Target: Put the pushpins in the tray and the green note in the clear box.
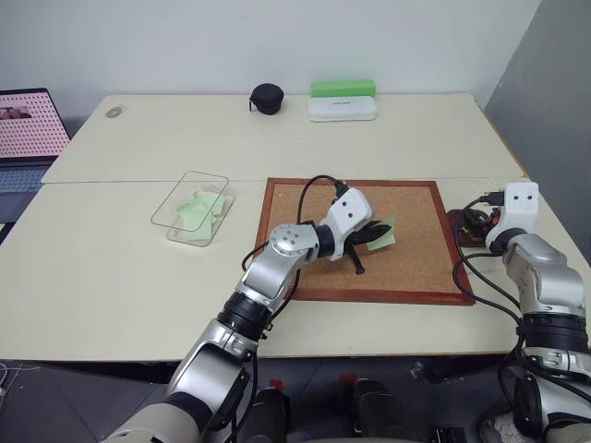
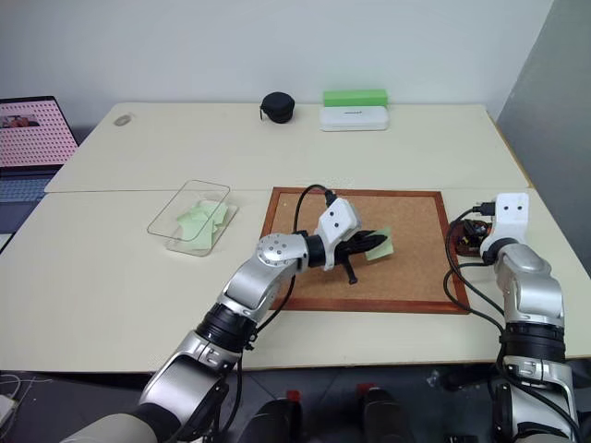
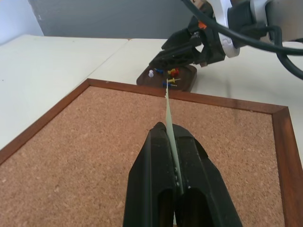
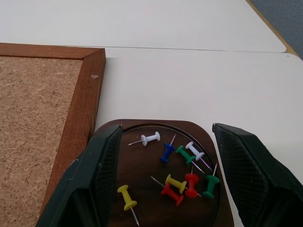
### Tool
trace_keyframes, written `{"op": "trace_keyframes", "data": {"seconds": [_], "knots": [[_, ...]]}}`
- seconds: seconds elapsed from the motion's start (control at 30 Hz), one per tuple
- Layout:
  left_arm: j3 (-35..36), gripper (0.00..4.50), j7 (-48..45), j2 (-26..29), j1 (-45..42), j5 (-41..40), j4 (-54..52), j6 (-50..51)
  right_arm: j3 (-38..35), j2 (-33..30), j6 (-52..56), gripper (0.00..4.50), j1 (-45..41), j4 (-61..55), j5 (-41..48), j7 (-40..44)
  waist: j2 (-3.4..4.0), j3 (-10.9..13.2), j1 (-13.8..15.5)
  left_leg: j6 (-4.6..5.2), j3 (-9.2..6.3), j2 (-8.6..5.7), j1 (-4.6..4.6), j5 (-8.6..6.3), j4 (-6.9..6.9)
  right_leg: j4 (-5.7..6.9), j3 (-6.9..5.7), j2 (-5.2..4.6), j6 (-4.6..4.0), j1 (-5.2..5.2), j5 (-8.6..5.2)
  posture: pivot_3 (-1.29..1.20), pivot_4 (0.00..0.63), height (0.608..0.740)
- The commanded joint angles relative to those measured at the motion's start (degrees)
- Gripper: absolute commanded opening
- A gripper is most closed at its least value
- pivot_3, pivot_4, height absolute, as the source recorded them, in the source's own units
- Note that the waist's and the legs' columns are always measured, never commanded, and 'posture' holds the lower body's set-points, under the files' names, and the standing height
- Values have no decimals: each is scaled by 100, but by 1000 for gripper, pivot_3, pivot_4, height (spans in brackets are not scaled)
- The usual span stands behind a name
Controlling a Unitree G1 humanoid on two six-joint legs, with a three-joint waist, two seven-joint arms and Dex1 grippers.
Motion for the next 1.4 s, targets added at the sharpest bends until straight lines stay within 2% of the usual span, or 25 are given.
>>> {"op": "trace_keyframes", "data": {"seconds": [0.03,0.13,0.23,0.37,0.47,0.67,0.87,0.9,0.93,0.97,1.07,1.27,1.3,1.4], "knots": [[230,0,105,-8,-58,-66,-154,49,211,-205,-312,3226,233,-610,-75,365,0,0,0,0,0,0,0,0,0,0,0,0,0,0,0,0,150,740],[619,0,506,-18,-87,-153,-223,258,359,-307,-408,3226,672,-1745,388,1196,0,0,-1,0,-3,-1,-2,0,0,0,-2,0,2,0,-1,0,150,740],[1153,0,1238,78,-141,-51,-256,448,418,-348,93,3226,1033,-3066,1218,1852,0,0,-29,0,-3,1,1,0,1,3,-1,0,18,0,-10,0,150,740],[1681,0,2312,288,-132,323,-329,512,471,-223,797,3226,1124,-4191,2160,2037,-2,1,-42,0,-12,5,5,0,3,6,-6,3,19,3,-11,0,150,740],[2245,0,3657,499,5,852,-642,749,876,-222,1254,3226,925,-4972,2726,2107,-7,4,-29,0,-16,3,6,0,5,7,-9,1,19,6,-10,0,150,740],[2889,0,5040,620,267,1325,-896,1051,1304,-121,1530,3226,610,-5261,3096,2032,-15,6,42,-1,-20,-3,3,0,7,4,-15,-9,18,7,-9,0,150,740],[3203,0,5385,520,401,1178,-916,1376,1424,-94,1431,3226,465,-5037,3050,2036,-37,14,70,-1,-24,-4,-2,0,10,2,-24,-11,1,7,2,0,150,740],[3200,399,5379,518,423,1168,-935,1381,1432,-101,1417,3244,455,-5016,3039,2041,-38,15,70,-2,-23,-4,-2,0,10,3,-23,-11,-2,7,3,0,150,740],[3180,451,5348,520,441,1154,-955,1405,1440,-106,1406,3244,446,-4999,3030,2046,-39,15,70,-2,-23,-4,-2,0,10,2,-23,-11,-3,7,4,0,150,740],[3171,797,5348,498,458,1141,-981,1450,1443,-118,1393,3244,444,-4983,3019,2055,-39,15,67,-2,-23,-3,-2,0,10,2,-23,-11,-3,7,4,0,150,740],[3151,1264,5390,456,495,1140,-1019,1502,1467,-149,1369,3244,432,-4954,2973,2054,-39,16,49,-2,-23,-1,-2,0,9,3,-24,-9,-6,6,5,0,150,740],[3190,2570,5436,403,506,1117,-1041,1540,1463,-150,1357,3244,412,-4932,2971,1973,-40,16,43,-2,-22,-1,-2,0,10,5,-23,-9,-6,6,6,0,150,740],[3191,2611,5426,400,509,1103,-1036,1538,1461,-157,1354,3244,414,-4929,2967,1963,-40,16,42,-2,-22,-1,-2,0,10,5,-23,-9,-6,6,6,0,150,740],[3112,3256,5347,426,543,1102,-1058,1346,1464,-197,1299,3244,522,-4840,2796,1875,-40,16,42,-2,-22,-1,-1,0,10,6,-23,-9,-7,6,6,0,150,740]]}}
